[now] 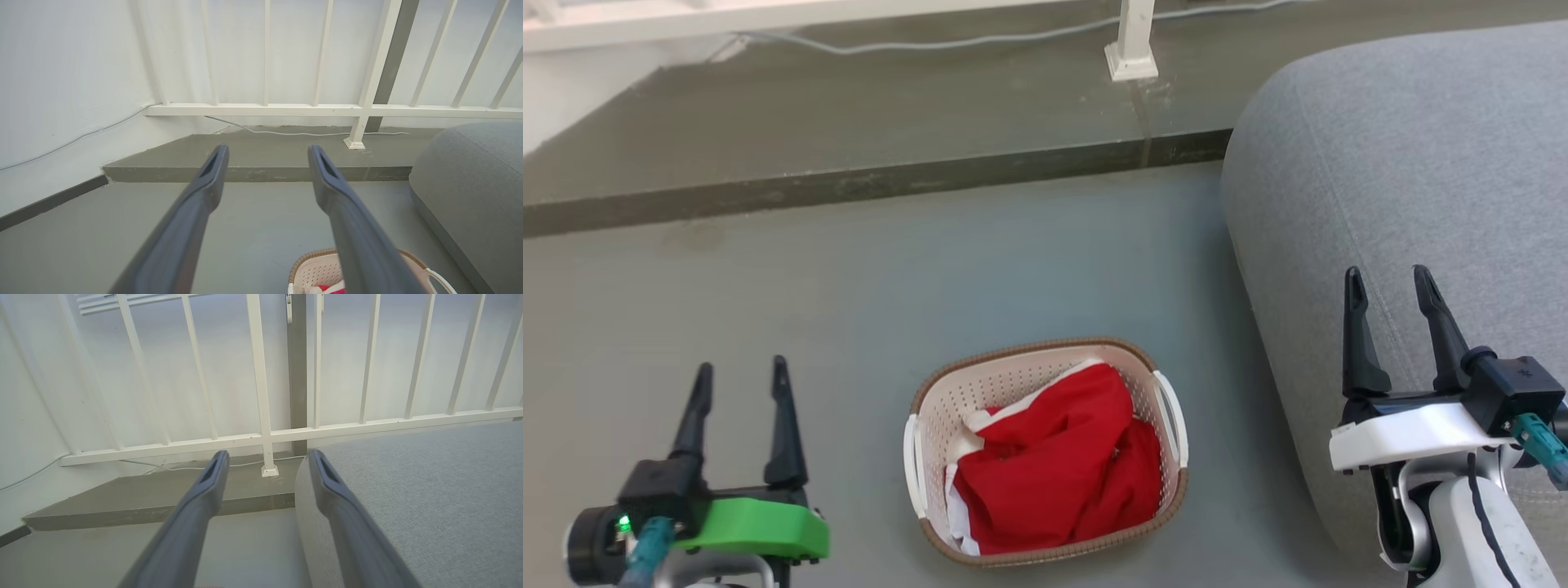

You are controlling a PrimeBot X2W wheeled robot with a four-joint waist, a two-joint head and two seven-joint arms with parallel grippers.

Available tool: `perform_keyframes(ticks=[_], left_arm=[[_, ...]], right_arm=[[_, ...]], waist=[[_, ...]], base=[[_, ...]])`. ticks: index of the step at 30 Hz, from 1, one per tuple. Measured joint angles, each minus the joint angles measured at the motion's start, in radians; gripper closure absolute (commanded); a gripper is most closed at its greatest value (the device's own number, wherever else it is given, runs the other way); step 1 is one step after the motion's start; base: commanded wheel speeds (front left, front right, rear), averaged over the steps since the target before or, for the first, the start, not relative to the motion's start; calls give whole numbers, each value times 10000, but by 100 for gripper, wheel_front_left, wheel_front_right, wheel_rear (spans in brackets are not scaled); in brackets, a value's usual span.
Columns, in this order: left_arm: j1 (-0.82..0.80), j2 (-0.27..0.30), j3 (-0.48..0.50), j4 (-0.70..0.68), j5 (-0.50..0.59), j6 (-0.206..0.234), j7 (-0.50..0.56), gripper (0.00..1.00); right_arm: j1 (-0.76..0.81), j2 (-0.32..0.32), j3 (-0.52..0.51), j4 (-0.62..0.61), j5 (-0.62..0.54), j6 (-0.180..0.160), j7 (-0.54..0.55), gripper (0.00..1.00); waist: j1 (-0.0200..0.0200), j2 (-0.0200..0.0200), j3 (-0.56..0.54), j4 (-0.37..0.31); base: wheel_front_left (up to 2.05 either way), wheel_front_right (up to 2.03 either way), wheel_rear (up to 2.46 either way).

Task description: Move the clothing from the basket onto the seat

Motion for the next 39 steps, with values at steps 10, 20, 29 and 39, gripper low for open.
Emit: perform_keyframes(ticks=[10, 20, 29, 39], left_arm=[[-1028, 203, -934, 466, 600, -372, 644, 0], [-2295, 213, -2255, 1858, 1308, -1152, 1519, 0], [-3760, 151, -3116, 3239, 1992, -1710, 2140, 0], [-5374, 132, -4048, 4477, 2838, -2105, 2692, 0]], right_arm=[[-695, 0, -109, -472, 12, 0, 0, 0], [-1797, -6, -441, -899, 105, -56, 0, 0], [-2763, -15, -520, -1244, 115, -56, 0, 0], [-3874, -36, -479, -1595, 424, -77, 0, 0]], waist=[[0, 0, 858, -10], [0, 0, 2146, -155], [1, 0, 3394, -388], [2, 0, 4821, -678]], base=[[0, 0, 0], [0, 0, 0], [0, 0, 0], [0, 0, 0]])
